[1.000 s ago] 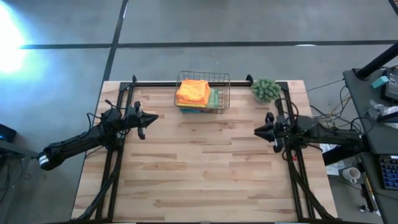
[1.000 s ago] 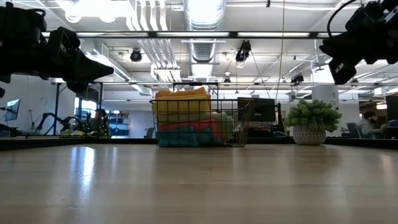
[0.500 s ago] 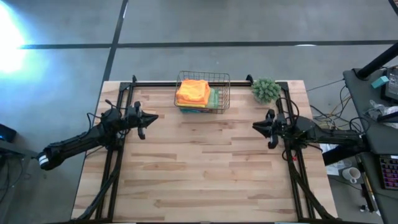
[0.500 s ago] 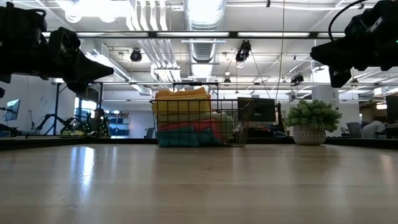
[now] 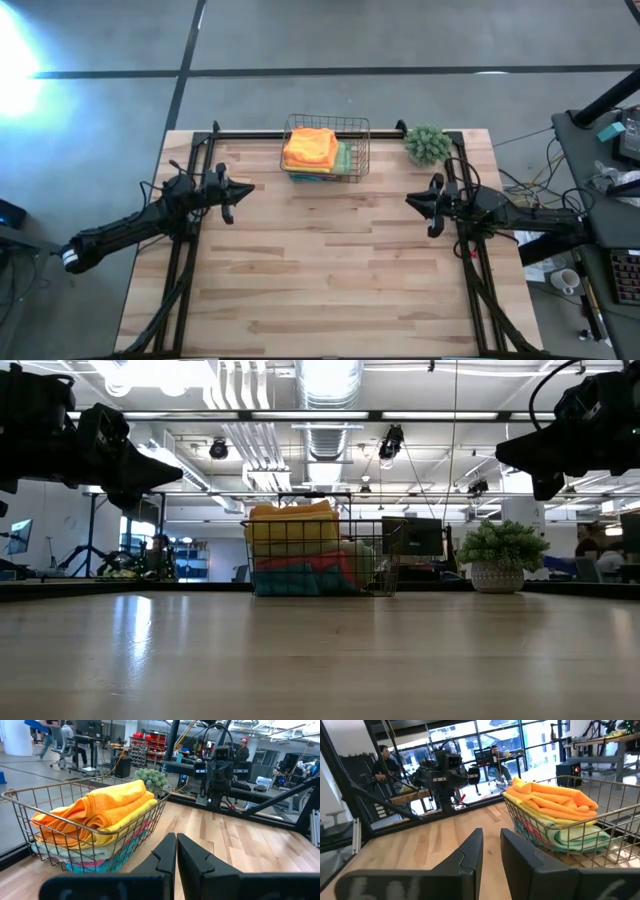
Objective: Fold microfiber towels
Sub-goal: Return to Home Position
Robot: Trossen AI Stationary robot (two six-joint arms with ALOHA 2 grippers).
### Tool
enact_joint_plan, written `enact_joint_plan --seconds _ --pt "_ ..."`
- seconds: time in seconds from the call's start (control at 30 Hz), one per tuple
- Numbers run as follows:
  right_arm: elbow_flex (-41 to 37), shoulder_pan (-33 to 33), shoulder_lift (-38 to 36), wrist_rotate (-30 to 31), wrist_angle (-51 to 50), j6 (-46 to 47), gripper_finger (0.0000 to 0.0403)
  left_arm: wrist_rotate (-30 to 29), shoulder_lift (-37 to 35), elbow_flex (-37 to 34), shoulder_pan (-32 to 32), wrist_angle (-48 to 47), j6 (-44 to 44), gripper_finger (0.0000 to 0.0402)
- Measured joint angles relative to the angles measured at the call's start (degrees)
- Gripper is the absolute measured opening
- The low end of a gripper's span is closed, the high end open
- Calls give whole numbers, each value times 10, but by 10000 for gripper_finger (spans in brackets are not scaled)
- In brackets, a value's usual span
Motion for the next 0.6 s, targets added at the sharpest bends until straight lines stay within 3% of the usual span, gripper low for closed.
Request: enact_joint_plan --seconds 0.6 --pt "0 0 0 0 0 3 59 0 0 0 0 0 0 0"
